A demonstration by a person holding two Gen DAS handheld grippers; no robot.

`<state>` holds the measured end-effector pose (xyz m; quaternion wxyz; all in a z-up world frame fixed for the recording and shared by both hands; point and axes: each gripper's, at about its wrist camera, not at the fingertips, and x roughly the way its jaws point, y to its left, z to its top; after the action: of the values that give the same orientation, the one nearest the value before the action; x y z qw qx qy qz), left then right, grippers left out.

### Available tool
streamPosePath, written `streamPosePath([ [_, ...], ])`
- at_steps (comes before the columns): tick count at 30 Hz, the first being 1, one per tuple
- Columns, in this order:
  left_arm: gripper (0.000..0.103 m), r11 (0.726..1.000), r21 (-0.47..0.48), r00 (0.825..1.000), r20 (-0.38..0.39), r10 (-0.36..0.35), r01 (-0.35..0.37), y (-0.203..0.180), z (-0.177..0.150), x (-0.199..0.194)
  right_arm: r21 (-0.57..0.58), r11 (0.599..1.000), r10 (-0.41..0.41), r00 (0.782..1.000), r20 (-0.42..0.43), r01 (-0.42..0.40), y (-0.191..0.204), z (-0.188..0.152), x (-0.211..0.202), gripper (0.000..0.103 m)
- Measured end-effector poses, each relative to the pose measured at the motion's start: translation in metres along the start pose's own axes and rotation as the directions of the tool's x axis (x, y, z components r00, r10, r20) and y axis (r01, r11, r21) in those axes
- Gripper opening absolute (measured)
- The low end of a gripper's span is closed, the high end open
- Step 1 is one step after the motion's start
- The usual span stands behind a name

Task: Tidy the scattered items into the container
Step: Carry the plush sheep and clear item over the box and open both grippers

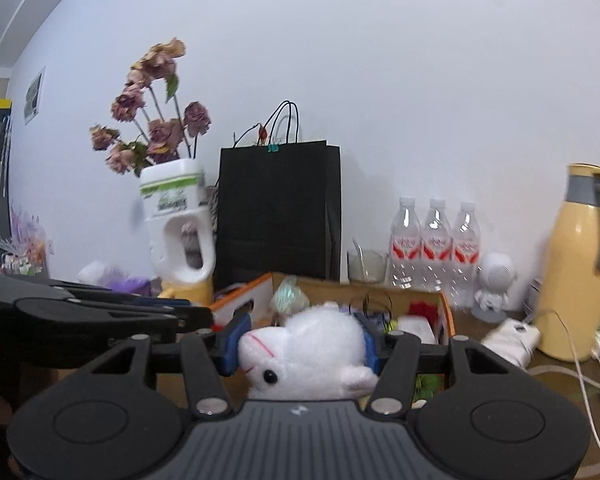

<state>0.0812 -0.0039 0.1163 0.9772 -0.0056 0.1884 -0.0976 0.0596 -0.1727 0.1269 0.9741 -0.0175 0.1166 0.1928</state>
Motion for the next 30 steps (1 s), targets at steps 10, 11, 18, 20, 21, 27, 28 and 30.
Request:
streamPosePath([
  [10, 0.017, 0.999, 0.021, 0.996, -0.084, 0.028, -0.027, 0.023, 0.056, 0.11, 0.119, 0.993, 0.031, 0.997, -0.071, -0.022, -0.053, 0.07, 0.124, 0.053],
  [11, 0.017, 0.999, 0.017, 0.995, -0.097, 0.032, -0.031, 0.025, 0.057, 0.12, 0.136, 0.99, 0.037, 0.995, -0.089, -0.024, -0.057, 0.072, 0.135, 0.053],
  [18, 0.017, 0.996, 0.047, 0.966, -0.245, 0.089, -0.08, 0.04, 0.045, 0.186, 0.201, 0.979, 0.042, 0.962, -0.27, 0.014, -0.069, 0.061, 0.214, 0.053],
  [20, 0.018, 0.995, 0.038, 0.95, -0.297, 0.101, -0.094, 0.047, 0.036, 0.202, 0.226, 0.974, 0.056, 0.936, -0.347, 0.025, -0.07, 0.052, 0.234, 0.053],
  [21, 0.018, 0.994, 0.033, 0.941, -0.321, 0.106, -0.1, 0.051, 0.032, 0.209, 0.237, 0.971, 0.065, 0.926, -0.373, 0.027, -0.07, 0.047, 0.24, 0.054],
  [27, 0.025, 0.992, 0.031, 0.892, -0.434, 0.125, -0.123, 0.067, 0.008, 0.235, 0.256, 0.966, 0.101, 0.876, -0.472, 0.027, -0.064, 0.047, 0.279, 0.059],
  [28, 0.025, 0.992, 0.024, 0.891, -0.438, 0.119, -0.12, 0.069, 0.006, 0.236, 0.259, 0.965, 0.099, 0.856, -0.507, 0.042, -0.064, 0.045, 0.289, 0.06],
  [30, 0.026, 0.994, 0.006, 0.888, -0.448, 0.103, -0.113, 0.07, 0.003, 0.237, 0.263, 0.963, 0.104, 0.817, -0.567, 0.059, -0.066, 0.038, 0.31, 0.061],
])
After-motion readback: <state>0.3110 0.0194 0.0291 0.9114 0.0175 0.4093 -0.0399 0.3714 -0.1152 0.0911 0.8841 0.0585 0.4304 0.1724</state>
